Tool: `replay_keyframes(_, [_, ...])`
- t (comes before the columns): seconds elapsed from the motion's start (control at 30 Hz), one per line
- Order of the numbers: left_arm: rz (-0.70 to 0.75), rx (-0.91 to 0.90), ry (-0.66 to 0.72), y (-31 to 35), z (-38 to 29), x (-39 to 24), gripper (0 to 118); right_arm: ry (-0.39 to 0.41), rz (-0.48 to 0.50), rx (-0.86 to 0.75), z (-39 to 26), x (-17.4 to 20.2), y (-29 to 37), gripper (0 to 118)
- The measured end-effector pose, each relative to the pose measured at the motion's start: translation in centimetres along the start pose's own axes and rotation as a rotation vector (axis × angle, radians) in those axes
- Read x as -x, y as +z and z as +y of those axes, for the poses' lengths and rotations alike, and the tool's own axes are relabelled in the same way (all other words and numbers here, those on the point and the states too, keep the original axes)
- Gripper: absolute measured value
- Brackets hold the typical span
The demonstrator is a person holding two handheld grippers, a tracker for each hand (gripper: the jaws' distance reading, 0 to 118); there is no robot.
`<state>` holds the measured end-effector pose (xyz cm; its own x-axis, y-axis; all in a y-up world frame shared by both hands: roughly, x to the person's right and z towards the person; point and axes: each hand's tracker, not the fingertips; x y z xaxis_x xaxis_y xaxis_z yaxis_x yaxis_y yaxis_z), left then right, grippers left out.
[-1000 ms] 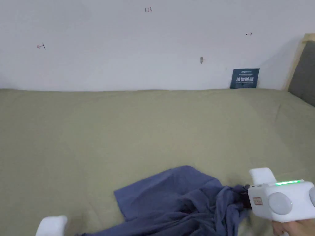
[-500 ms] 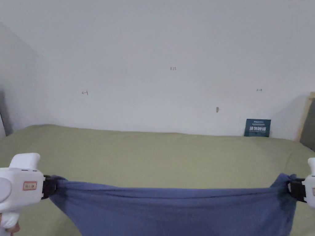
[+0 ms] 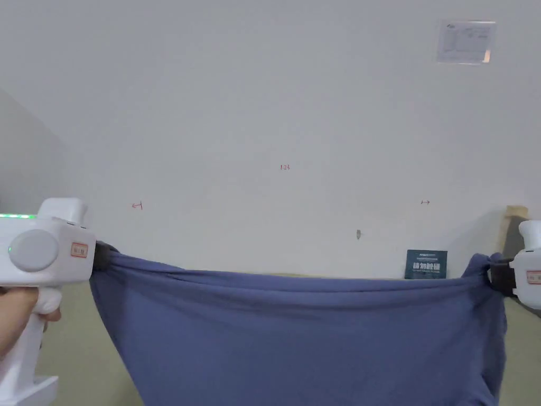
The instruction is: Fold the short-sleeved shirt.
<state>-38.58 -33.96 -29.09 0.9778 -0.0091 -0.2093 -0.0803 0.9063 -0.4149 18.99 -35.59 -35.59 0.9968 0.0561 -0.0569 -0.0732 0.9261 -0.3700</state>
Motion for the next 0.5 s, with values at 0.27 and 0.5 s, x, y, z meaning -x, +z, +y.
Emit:
replay_keyframes(0.27, [0.052,-0.057,0.005,-5.2,7.3,-1.8,6,0.016,-0.052,-0.068,8.1,1.0,-4.9,4])
replay_keyframes(0.5, [0.130,-0.057,0.015,-12.0,11.1,-3.1,6,0.065,-0.093,-0.076,12.4,2.3,-11.3,4])
